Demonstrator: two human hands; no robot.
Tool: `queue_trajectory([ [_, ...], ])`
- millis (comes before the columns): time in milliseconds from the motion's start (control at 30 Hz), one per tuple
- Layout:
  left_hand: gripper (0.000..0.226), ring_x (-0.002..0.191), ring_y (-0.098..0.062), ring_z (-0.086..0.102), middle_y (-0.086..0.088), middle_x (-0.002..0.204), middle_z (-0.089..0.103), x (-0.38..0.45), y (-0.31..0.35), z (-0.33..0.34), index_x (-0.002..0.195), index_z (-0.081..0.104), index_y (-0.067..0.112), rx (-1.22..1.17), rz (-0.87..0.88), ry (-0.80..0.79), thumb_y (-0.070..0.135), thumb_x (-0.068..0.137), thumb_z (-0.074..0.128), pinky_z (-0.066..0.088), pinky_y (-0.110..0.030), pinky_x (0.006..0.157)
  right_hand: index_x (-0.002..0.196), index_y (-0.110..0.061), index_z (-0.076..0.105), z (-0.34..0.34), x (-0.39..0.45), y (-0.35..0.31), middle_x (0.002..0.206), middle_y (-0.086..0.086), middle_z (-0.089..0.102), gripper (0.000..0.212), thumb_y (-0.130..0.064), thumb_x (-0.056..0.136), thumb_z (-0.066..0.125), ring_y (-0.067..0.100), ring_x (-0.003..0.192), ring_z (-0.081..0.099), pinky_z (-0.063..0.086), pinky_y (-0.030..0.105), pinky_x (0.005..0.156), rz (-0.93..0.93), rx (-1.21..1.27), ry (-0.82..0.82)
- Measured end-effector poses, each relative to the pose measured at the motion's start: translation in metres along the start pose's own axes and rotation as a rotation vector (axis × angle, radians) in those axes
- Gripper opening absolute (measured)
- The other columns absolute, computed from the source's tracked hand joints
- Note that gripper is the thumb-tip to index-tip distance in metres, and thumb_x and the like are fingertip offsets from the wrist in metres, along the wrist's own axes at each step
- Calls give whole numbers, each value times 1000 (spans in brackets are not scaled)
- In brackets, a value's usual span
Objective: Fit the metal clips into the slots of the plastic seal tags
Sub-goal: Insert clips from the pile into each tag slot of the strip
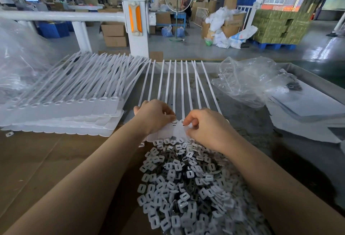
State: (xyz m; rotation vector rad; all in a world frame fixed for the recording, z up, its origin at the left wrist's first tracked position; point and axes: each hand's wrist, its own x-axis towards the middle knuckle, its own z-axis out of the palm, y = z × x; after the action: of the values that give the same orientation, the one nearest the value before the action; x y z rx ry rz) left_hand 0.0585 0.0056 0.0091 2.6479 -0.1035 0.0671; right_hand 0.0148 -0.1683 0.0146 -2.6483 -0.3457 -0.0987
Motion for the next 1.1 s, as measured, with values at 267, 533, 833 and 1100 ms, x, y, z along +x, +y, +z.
queue_trajectory([
  [267,25,108,-31,52,9,86,57,0,-8,4,77,62,33,-139,76,-74,35,99,49,35,-57,104,110,-30,69,0,1,0,104,-10,59,22,-21,90,65,8,87,58,41,17,63,-1,9,0],
  [533,18,112,-19,34,4,105,51,2,-5,7,87,60,36,-48,55,-51,36,100,47,25,-49,102,108,-29,69,0,1,-1,102,-10,56,19,-22,91,65,8,84,58,48,24,68,-1,12,3],
  [833,17,122,-25,38,2,114,57,4,0,5,93,64,34,57,-1,-57,41,97,49,27,-48,103,108,-30,69,1,1,0,98,-12,55,20,-21,91,64,5,82,56,43,18,62,-10,1,8],
  [1100,13,113,-20,47,9,106,58,0,-9,4,87,63,42,-44,99,-58,44,96,53,27,-47,100,108,-32,67,0,2,-3,104,-11,58,16,-34,93,64,7,87,58,50,23,70,-6,-33,-1],
])
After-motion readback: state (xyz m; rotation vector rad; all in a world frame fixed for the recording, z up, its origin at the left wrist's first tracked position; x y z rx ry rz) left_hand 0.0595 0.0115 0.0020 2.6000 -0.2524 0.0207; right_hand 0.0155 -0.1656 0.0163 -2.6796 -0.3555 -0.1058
